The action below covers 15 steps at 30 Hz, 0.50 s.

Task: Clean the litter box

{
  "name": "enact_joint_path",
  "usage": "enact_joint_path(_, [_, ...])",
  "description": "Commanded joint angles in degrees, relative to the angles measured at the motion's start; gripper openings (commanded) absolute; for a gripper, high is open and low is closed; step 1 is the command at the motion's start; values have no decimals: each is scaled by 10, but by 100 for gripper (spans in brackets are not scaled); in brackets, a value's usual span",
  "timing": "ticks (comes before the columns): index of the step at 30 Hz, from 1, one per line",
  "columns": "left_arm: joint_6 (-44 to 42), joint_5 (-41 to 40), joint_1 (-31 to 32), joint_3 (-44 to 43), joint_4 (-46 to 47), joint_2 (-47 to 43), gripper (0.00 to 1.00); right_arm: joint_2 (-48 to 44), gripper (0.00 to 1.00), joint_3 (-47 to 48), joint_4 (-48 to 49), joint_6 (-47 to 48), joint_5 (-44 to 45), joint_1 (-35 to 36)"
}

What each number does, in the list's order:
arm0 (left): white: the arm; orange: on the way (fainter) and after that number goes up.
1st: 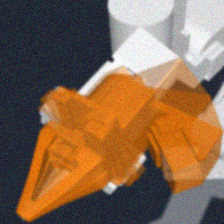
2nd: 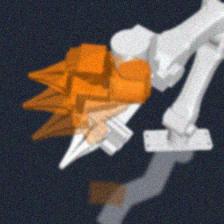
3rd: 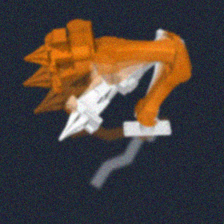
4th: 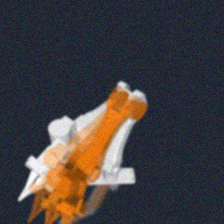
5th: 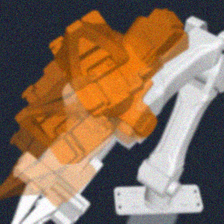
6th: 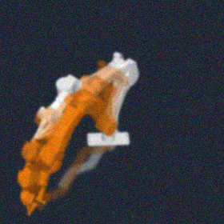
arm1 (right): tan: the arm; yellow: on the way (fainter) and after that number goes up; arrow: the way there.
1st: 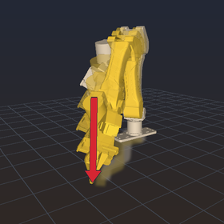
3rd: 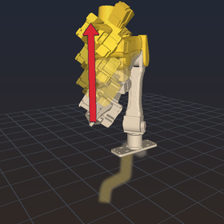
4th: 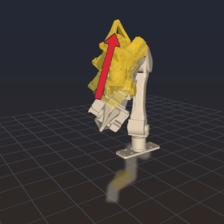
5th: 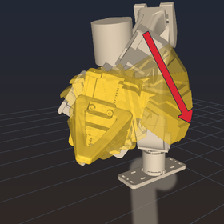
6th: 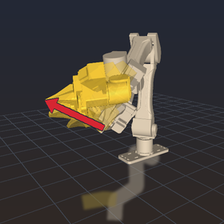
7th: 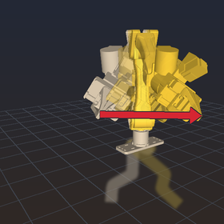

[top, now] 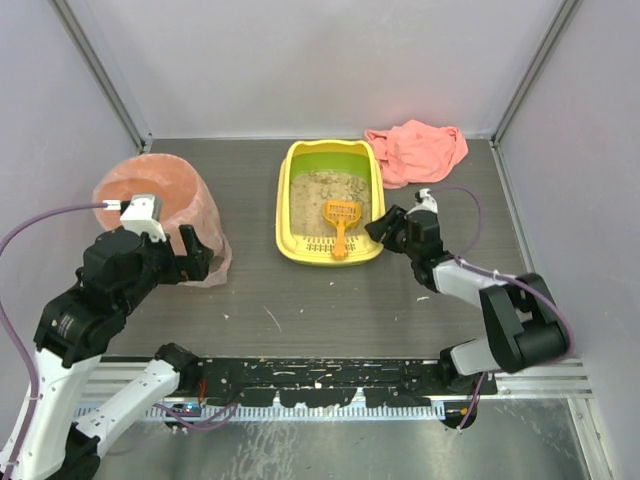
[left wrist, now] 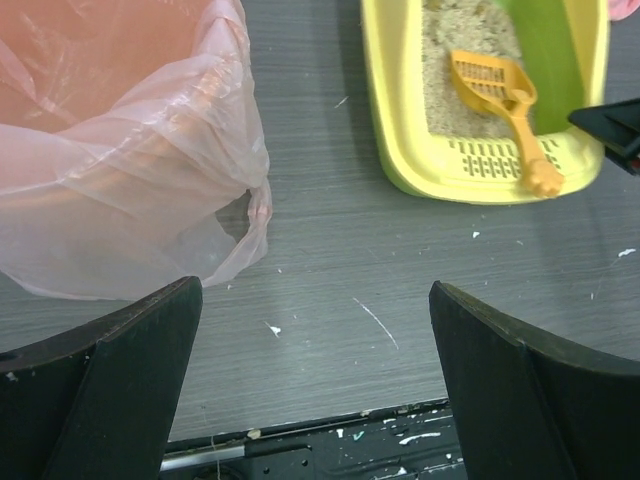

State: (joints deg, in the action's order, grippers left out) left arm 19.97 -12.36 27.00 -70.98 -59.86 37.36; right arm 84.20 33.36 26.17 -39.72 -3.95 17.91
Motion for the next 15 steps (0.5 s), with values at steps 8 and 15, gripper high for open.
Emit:
enact_joint_path(8, [-2,-86,2,-69,-2,93,98,-212,28,-113,-134,26,38,-92])
enact_joint_path(15, [-30,-126,2,-110,7,153,98,-251,65,-97,-193,54,27,-113])
